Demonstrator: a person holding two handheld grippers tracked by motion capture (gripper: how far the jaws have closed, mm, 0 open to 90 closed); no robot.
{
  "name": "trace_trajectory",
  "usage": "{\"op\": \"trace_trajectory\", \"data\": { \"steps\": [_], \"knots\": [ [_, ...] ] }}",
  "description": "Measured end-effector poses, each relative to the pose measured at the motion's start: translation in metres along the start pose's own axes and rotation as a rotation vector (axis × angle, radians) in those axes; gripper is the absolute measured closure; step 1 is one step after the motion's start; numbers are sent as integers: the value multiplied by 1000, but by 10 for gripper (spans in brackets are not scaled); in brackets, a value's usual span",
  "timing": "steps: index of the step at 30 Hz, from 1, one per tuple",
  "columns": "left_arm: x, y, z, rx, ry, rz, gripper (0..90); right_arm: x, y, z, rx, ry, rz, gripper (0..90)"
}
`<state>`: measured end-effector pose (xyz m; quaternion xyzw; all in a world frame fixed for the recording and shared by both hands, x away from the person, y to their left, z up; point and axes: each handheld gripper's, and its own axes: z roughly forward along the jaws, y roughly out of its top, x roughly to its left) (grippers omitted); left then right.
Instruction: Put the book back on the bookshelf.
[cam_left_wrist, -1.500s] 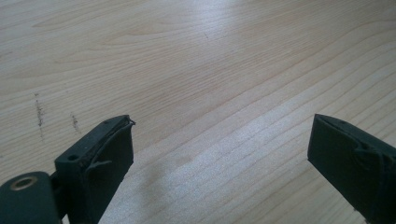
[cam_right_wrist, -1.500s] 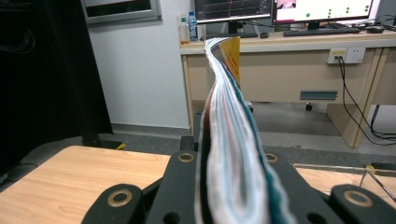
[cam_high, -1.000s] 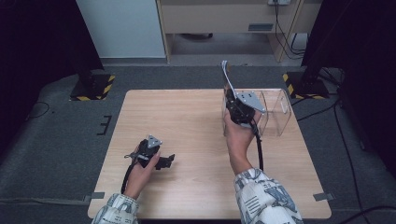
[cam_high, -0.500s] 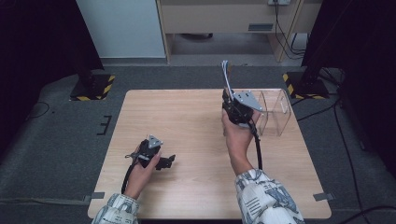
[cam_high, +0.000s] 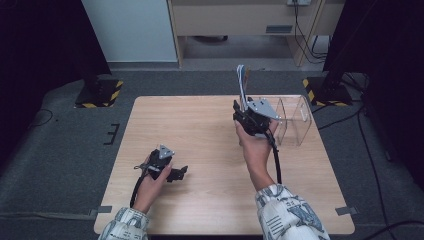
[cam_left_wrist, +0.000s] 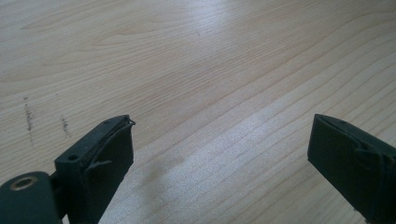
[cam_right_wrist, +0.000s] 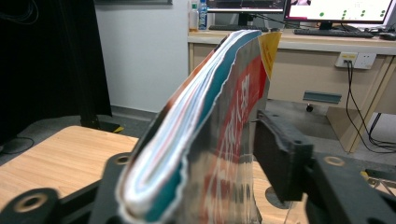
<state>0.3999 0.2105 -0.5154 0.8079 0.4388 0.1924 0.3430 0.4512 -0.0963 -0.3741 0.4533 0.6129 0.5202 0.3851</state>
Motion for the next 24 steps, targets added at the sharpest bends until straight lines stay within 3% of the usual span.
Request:
{"op": "trace_trajectory", "data": {
  "steps": [18,24],
  "knots": [
    [0,0,0,1,0,1,64,4,-1,0,17,25,-2,342],
    [0,0,0,2,1,2,64,5,-3,1,40,9,-19,223]
  ]
}}
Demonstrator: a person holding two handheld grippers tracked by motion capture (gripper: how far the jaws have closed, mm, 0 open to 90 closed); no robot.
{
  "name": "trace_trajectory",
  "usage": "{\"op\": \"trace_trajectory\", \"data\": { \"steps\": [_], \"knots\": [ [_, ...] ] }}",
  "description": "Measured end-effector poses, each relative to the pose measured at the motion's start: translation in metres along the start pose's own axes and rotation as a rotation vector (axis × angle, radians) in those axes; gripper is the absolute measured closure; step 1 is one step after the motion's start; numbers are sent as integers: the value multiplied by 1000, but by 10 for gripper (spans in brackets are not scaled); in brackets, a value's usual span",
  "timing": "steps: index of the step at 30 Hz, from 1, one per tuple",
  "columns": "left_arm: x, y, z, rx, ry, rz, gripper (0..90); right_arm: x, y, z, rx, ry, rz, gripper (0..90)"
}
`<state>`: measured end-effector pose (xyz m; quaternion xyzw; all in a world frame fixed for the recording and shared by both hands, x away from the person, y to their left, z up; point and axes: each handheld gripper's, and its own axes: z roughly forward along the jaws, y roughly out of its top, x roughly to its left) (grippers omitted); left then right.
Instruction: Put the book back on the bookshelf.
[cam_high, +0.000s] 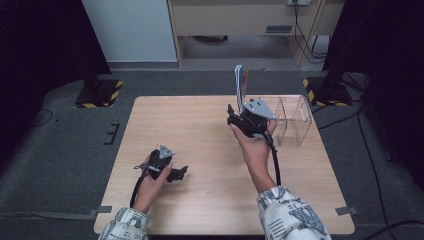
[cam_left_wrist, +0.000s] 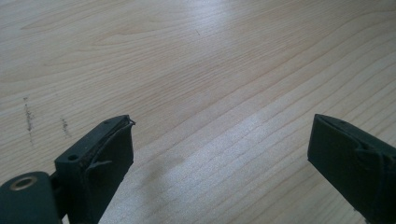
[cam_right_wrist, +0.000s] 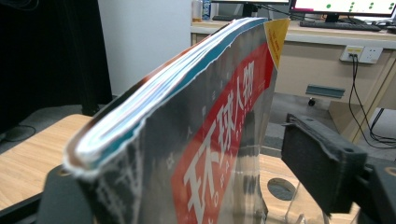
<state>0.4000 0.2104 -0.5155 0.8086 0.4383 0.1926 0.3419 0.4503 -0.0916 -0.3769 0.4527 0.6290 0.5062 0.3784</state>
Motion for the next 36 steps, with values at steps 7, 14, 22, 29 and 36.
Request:
{"op": "trace_trajectory", "data": {
  "steps": [7,14,22,29,36],
  "knots": [
    [0,0,0,0,1,1,64,1,-1,-2,14,14,-5,154],
    [0,0,0,2,0,1,64,1,-6,-6,55,43,13,86],
    [0,0,0,4,1,3,64,-1,-15,-13,75,70,19,64],
    [0,0,0,5,3,3,64,-3,-20,-20,95,96,4,53],
    [0,0,1,6,3,4,64,-5,-23,-26,111,121,-14,54]
  ]
}}
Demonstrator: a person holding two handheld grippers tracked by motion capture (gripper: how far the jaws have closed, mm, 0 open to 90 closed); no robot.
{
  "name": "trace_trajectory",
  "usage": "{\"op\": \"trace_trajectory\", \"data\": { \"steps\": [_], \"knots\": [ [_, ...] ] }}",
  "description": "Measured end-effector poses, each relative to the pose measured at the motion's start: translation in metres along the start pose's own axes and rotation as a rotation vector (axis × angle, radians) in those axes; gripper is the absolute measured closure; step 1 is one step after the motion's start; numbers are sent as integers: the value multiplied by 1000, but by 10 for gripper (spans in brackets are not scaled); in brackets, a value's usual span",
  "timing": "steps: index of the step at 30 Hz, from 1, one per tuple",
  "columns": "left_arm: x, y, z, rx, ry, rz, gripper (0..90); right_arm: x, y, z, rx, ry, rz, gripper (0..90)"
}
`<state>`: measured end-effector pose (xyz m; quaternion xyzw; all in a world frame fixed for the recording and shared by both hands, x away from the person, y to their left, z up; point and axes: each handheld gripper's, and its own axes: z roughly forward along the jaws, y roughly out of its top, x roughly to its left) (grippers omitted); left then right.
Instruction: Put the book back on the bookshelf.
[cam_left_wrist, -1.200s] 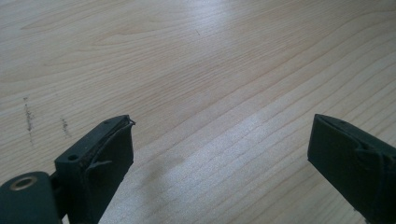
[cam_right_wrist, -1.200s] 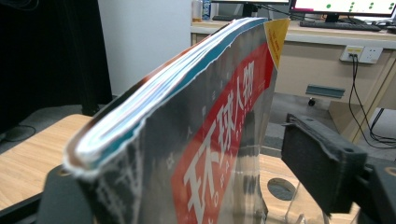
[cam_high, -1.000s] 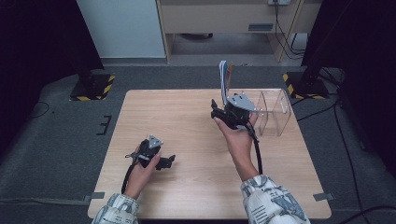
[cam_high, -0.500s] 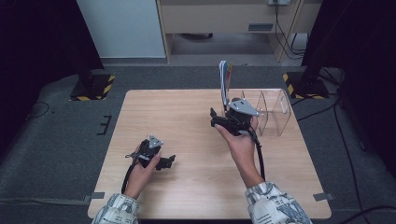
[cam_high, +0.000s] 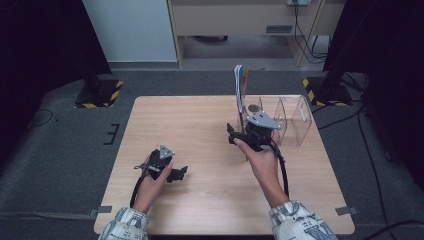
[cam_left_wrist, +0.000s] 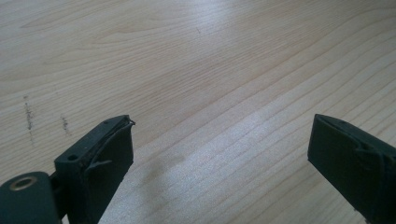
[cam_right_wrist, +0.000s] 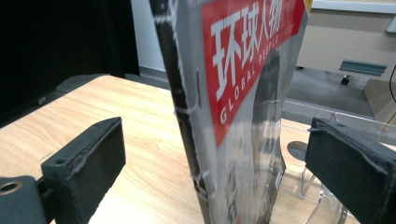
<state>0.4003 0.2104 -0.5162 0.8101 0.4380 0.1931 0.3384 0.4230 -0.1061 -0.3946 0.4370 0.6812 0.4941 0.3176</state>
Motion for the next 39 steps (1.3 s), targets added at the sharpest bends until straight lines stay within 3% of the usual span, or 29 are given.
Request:
{"op": "trace_trajectory", "data": {
  "steps": [39],
  "knots": [
    [-1,-1,1,3,3,2,62,-5,-13,-32,39,77,-26,60]
  ]
}}
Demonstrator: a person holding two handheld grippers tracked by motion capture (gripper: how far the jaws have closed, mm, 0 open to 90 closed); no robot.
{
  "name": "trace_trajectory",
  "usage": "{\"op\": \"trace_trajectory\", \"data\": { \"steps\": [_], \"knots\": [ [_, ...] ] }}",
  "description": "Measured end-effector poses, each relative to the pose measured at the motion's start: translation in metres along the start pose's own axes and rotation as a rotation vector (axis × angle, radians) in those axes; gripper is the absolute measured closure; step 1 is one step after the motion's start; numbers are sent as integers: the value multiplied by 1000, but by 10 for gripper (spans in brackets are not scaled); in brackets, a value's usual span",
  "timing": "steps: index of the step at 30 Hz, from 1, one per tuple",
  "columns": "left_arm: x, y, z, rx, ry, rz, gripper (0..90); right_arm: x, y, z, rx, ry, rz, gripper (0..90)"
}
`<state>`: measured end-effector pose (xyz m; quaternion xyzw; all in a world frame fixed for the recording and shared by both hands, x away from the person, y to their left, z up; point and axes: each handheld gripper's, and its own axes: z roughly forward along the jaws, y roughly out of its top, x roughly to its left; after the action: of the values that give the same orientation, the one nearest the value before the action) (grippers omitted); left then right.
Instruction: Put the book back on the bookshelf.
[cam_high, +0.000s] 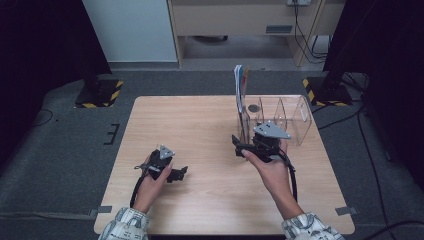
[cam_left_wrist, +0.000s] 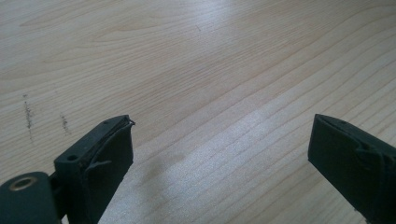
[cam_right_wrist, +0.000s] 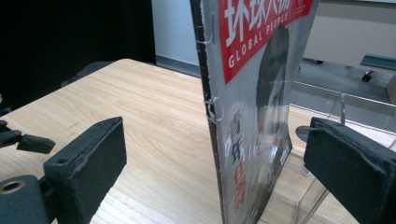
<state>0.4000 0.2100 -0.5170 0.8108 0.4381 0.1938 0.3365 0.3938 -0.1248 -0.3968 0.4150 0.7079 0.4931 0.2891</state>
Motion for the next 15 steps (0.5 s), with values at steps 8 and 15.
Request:
{"op": "trace_trajectory", "data": {
  "steps": [8,15],
  "knots": [
    [0,0,0,0,0,0,62,1,-3,-4,6,12,-9,60],
    [0,0,0,1,0,0,62,-3,-9,-7,17,3,-21,60]
  ]
}}
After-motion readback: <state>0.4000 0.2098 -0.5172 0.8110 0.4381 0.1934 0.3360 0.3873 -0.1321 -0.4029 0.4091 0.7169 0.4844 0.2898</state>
